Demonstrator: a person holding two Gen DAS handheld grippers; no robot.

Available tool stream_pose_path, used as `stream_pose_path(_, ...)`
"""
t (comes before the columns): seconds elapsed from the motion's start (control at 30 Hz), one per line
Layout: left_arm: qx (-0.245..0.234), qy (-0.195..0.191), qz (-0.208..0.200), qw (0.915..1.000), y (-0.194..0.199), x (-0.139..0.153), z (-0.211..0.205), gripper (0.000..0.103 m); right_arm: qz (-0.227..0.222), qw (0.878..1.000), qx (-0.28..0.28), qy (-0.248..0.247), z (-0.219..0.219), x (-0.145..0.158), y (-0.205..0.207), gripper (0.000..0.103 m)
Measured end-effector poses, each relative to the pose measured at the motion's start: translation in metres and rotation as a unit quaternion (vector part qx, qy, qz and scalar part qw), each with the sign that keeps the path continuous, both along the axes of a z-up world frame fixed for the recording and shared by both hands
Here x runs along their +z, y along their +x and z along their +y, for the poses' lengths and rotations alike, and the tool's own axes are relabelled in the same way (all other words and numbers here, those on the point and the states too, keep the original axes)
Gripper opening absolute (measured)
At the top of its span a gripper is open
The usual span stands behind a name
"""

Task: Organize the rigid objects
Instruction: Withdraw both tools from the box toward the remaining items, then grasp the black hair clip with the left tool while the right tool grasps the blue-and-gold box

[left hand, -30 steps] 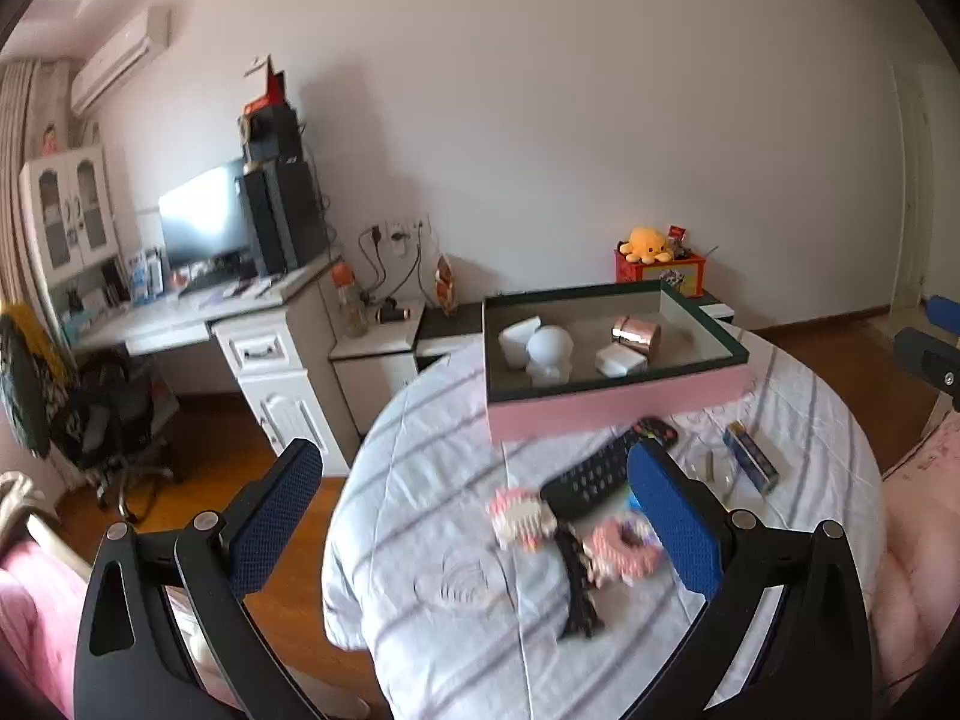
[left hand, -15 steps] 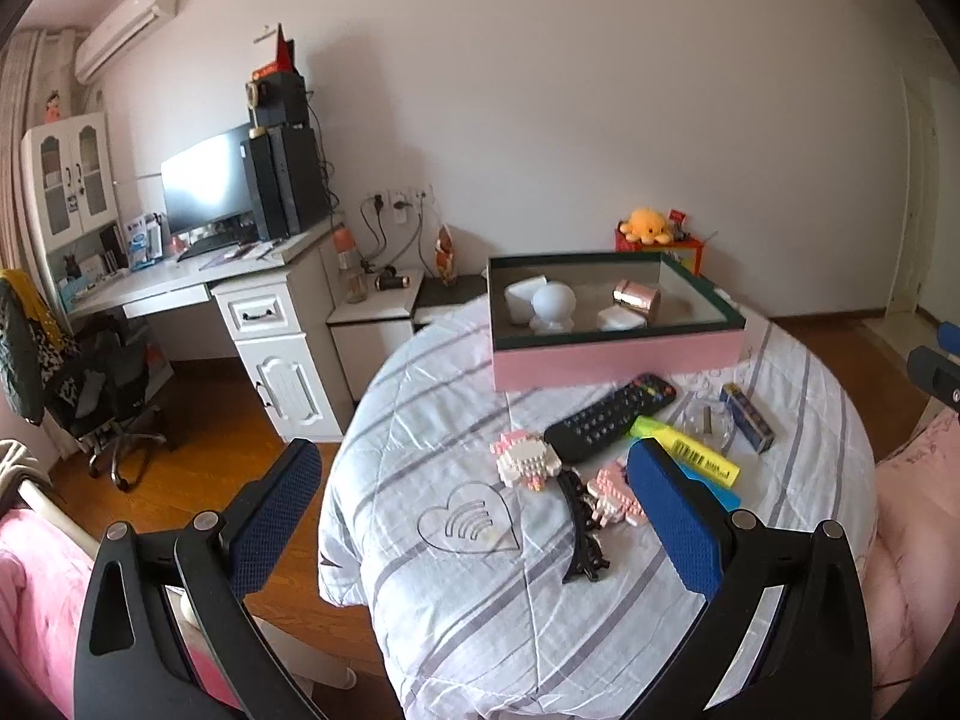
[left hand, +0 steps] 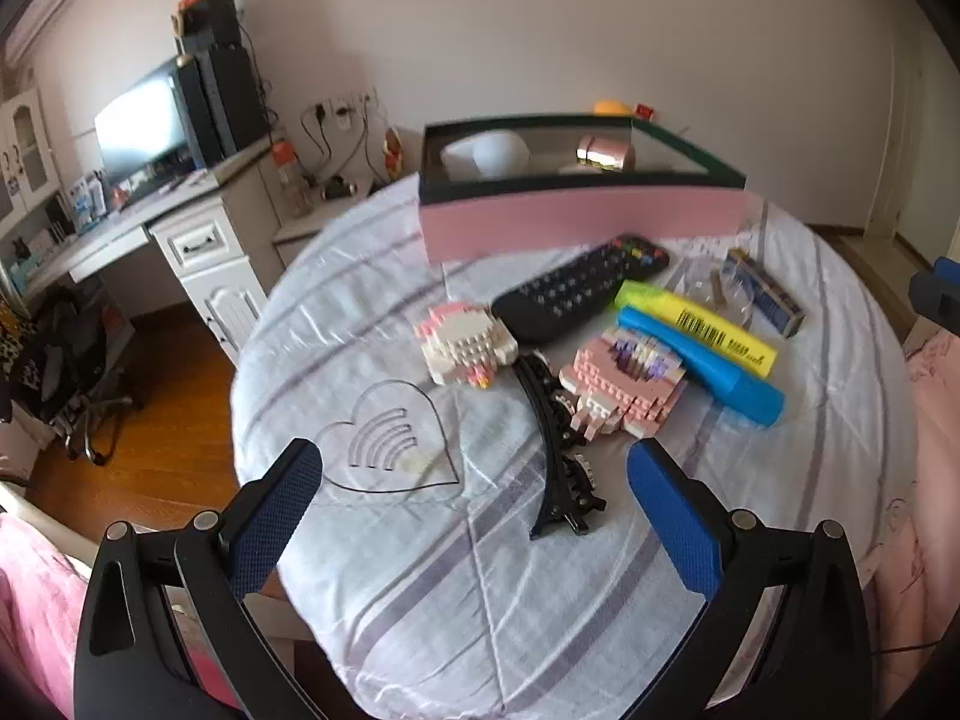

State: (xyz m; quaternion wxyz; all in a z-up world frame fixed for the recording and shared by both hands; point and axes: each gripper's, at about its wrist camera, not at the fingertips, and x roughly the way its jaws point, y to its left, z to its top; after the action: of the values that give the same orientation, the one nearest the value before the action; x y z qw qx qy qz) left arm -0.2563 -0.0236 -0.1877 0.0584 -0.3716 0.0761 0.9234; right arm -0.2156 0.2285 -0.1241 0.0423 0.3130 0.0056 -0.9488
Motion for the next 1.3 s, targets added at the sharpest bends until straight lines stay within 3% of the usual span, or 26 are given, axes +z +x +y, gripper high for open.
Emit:
stream_pose_path(0.13,-0.008,-0.006,-0.01,0.9999,-0.011,-0.013,0.006,0.103,-0.017,1.0,-0.001,-0.007,0.005,-0.011,-0.01,0.103)
stream_pose_path(0.23,-0.002,-0.032,-0.02,0.9993,-0.018,-0.023,0.011,0.102,-0.026,1.0,-0.002,-0.011,0.008,-0.018,-0.018,0.103)
stream_pose_path(0.3,-0.003,-0.036,-0.02,0.9991,-0.02,-0.027,0.01,0.095,-0.032,0.999,-0.007,-0.011,0.009,-0.022,-0.024,0.103)
stream_pose_path(0.37,-0.019,-0.005,-0.022,0.9996,-0.02,-0.027,0.007,0.074,-0.039,0.999,-0.009,-0.008,0.01,-0.027,-0.032,0.103)
stream_pose_path(0.4,-0.027,0.005,-0.025,0.9993,-0.021,-0.027,0.007,0.069,-0.043,0.999,-0.011,-0.006,0.01,-0.03,-0.036,0.103)
stream_pose_path(0.53,-0.044,0.015,-0.02,0.9987,-0.017,-0.024,0.006,0.028,-0.061,0.998,-0.009,-0.002,0.007,-0.041,-0.051,0.103)
stream_pose_path(0.8,-0.051,0.025,-0.029,0.998,-0.008,-0.021,-0.005,0.026,-0.1,0.995,0.0,0.03,-0.008,-0.063,-0.088,0.103)
stream_pose_path(0.9,-0.05,0.031,-0.03,0.9978,-0.006,-0.022,-0.009,0.027,-0.1,0.995,0.011,0.027,-0.008,-0.062,-0.093,0.087)
stream_pose_path(0.97,-0.048,0.035,-0.03,0.9978,-0.007,-0.023,-0.01,0.028,-0.105,0.994,0.019,0.033,-0.01,-0.064,-0.096,0.061)
stream_pose_path(1.0,-0.047,0.035,-0.03,0.9978,-0.007,-0.023,-0.01,0.028,-0.109,0.993,0.025,0.033,-0.01,-0.065,-0.098,0.056)
stream_pose_path(1.07,-0.047,0.034,-0.029,0.9979,-0.008,-0.023,-0.009,0.028,-0.106,0.993,0.041,0.028,-0.01,-0.065,-0.094,0.033)
stream_pose_path(1.13,-0.05,0.033,-0.029,0.9978,-0.007,-0.023,-0.009,0.027,-0.109,0.993,0.046,0.025,-0.009,-0.065,-0.088,0.017)
stream_pose_path(1.3,-0.068,0.034,-0.032,0.9966,0.001,-0.021,-0.009,0.027,-0.123,0.99,0.058,0.025,0.002,-0.059,-0.053,0.016)
